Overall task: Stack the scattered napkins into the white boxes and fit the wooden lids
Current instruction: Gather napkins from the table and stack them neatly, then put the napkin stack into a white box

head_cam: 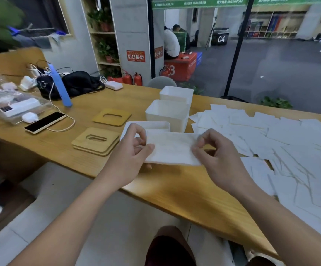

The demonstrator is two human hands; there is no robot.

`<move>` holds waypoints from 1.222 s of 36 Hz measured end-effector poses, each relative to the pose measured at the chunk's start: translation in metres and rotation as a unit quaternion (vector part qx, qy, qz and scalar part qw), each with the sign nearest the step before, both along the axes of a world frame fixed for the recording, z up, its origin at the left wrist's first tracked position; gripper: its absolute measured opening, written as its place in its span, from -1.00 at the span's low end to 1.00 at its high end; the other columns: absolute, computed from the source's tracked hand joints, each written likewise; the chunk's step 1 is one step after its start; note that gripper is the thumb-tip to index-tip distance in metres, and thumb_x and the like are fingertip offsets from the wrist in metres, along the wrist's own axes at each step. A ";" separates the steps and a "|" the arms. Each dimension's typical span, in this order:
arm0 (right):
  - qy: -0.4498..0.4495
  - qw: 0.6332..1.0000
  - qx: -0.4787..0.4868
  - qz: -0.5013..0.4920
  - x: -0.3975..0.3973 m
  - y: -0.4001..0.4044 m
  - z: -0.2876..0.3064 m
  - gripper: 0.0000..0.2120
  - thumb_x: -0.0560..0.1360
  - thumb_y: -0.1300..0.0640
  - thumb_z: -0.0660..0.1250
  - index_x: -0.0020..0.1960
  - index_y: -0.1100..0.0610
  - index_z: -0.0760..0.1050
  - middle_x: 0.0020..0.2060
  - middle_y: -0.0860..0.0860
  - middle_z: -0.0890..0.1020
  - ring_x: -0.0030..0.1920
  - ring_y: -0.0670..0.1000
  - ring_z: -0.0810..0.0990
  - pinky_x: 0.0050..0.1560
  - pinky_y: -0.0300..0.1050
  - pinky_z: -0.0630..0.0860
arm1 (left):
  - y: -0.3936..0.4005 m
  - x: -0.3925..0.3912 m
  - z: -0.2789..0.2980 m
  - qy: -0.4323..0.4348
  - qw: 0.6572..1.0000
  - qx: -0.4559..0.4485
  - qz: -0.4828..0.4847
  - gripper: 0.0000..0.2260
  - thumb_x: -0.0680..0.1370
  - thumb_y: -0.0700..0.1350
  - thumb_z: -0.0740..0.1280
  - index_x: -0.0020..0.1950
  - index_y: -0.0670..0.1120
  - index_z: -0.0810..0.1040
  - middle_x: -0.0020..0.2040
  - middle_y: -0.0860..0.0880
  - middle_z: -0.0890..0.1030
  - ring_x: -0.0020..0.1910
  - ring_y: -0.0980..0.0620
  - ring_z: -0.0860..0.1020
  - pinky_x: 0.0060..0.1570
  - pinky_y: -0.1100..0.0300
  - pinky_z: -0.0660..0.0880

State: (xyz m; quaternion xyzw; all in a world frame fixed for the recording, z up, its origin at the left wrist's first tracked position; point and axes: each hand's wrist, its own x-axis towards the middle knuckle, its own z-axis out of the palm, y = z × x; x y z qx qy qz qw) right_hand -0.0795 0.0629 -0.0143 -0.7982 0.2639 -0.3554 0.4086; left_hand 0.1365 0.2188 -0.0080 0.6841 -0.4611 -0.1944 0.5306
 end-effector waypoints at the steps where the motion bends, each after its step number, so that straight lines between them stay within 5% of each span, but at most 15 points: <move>1: -0.001 1.000 0.000 0.001 0.007 0.001 0.001 -0.89 0.65 0.10 0.44 0.00 0.04 0.53 -0.06 -0.12 0.63 -0.22 -0.08 0.56 -0.19 -0.11 0.46 | 0.001 0.007 0.001 -0.014 1.000 0.000 0.000 -0.85 0.73 -0.10 0.37 0.17 0.00 0.39 -0.08 0.08 0.65 -0.21 -0.05 0.67 -0.22 0.05 0.61; 3: -0.003 1.000 -0.001 -0.001 0.021 0.002 0.005 -0.91 0.66 0.08 0.44 0.01 0.03 0.55 -0.04 -0.12 0.65 -0.22 -0.04 0.60 -0.21 -0.06 0.49 | 0.002 0.021 0.004 -0.039 0.999 0.000 0.002 -0.93 0.74 -0.08 0.35 0.18 0.06 0.48 0.04 0.01 0.64 -0.13 -0.16 0.64 -0.15 -0.10 0.59; 6: -0.016 1.000 -0.013 -0.008 0.045 0.000 0.011 -0.93 0.67 0.07 0.43 0.03 -0.04 0.55 0.01 -0.15 0.66 -0.16 -0.01 0.68 -0.17 -0.09 0.58 | -0.002 0.041 0.008 -0.102 0.995 0.008 0.021 -0.93 0.75 -0.03 0.31 0.22 0.12 0.53 0.10 0.00 0.62 -0.01 -0.09 0.60 -0.03 -0.02 0.51; 10: 0.035 0.997 -0.066 -0.019 0.081 -0.010 0.014 -0.92 0.67 0.05 0.40 0.05 -0.10 0.52 -0.04 -0.18 0.65 -0.06 -0.15 0.63 -0.10 -0.22 0.57 | -0.013 0.069 0.008 -0.168 0.984 0.053 0.042 -0.93 0.78 0.03 0.21 0.21 0.19 0.46 0.04 -0.01 0.57 0.05 0.02 0.49 -0.06 0.08 0.41; 13: 0.080 0.994 -0.070 -0.016 0.104 -0.019 0.012 -0.94 0.68 0.04 0.38 0.11 -0.10 0.51 -0.03 -0.16 0.62 -0.03 -0.14 0.61 -0.09 -0.17 0.57 | -0.022 0.086 0.002 -0.234 0.963 0.114 0.076 -0.91 0.79 0.02 0.15 0.23 0.19 0.41 0.02 0.04 0.58 0.20 -0.04 0.41 0.14 0.02 0.28; 19: 0.151 0.984 -0.093 -0.011 0.128 -0.031 0.003 -0.97 0.68 0.00 0.37 0.09 -0.12 0.53 -0.05 -0.16 0.61 -0.04 -0.09 0.59 0.04 0.01 0.61 | -0.031 0.093 -0.002 -0.325 0.925 0.164 0.110 -0.84 0.79 -0.03 0.09 0.31 0.14 0.41 -0.10 0.07 0.53 0.17 -0.04 0.29 0.13 0.01 0.21; 22: 0.195 0.968 -0.155 -0.020 0.132 -0.035 -0.001 -0.97 0.67 -0.03 0.34 0.10 -0.11 0.53 -0.02 -0.16 0.63 0.04 -0.01 0.58 0.24 0.07 0.42 | -0.031 0.088 0.002 -0.369 0.905 0.181 0.113 -0.79 0.79 -0.01 0.09 0.37 0.10 0.44 -0.09 0.14 0.41 0.04 0.04 0.15 0.17 -0.01 0.27; 26: 0.231 0.942 -0.237 -0.053 0.132 -0.037 -0.001 -0.81 0.60 -0.05 0.41 0.20 -0.10 0.60 0.31 -0.04 0.53 0.31 0.10 0.45 0.30 0.06 0.24 | -0.037 0.102 -0.008 -0.446 0.866 0.189 0.126 -0.71 0.75 0.11 0.13 0.35 0.17 0.59 0.18 0.07 0.50 0.23 -0.05 0.30 0.26 0.01 0.23; 34: 0.222 0.963 -0.151 -0.023 0.141 -0.038 0.001 -0.79 0.53 -0.18 0.50 0.10 -0.11 0.71 0.02 -0.25 0.63 0.20 -0.02 0.50 0.33 0.08 0.37 | -0.046 0.106 0.000 -0.416 0.886 0.193 0.078 -0.78 0.70 0.18 0.30 0.07 0.20 0.74 -0.05 0.17 0.63 0.14 -0.02 0.43 0.17 0.03 0.27; 40: 0.250 0.962 -0.106 -0.009 0.142 -0.045 0.006 -0.71 0.50 -0.18 0.57 0.16 -0.11 0.70 0.13 -0.21 0.65 0.19 -0.02 0.56 0.41 0.18 0.40 | -0.052 0.107 0.005 -0.382 0.887 0.241 0.091 -0.79 0.65 0.24 0.36 0.11 0.23 0.76 -0.08 0.21 0.64 0.16 0.01 0.42 0.24 0.01 0.24; 44: 0.205 0.976 -0.074 0.006 0.134 -0.047 0.011 -0.69 0.49 -0.11 0.60 0.20 -0.08 0.71 -0.01 -0.28 0.60 0.10 -0.09 0.57 0.24 0.00 0.55 | -0.052 0.098 0.006 -0.426 0.872 0.215 0.110 -0.79 0.66 0.23 0.35 0.09 0.21 0.75 -0.08 0.20 0.64 0.16 -0.03 0.36 0.17 0.03 0.19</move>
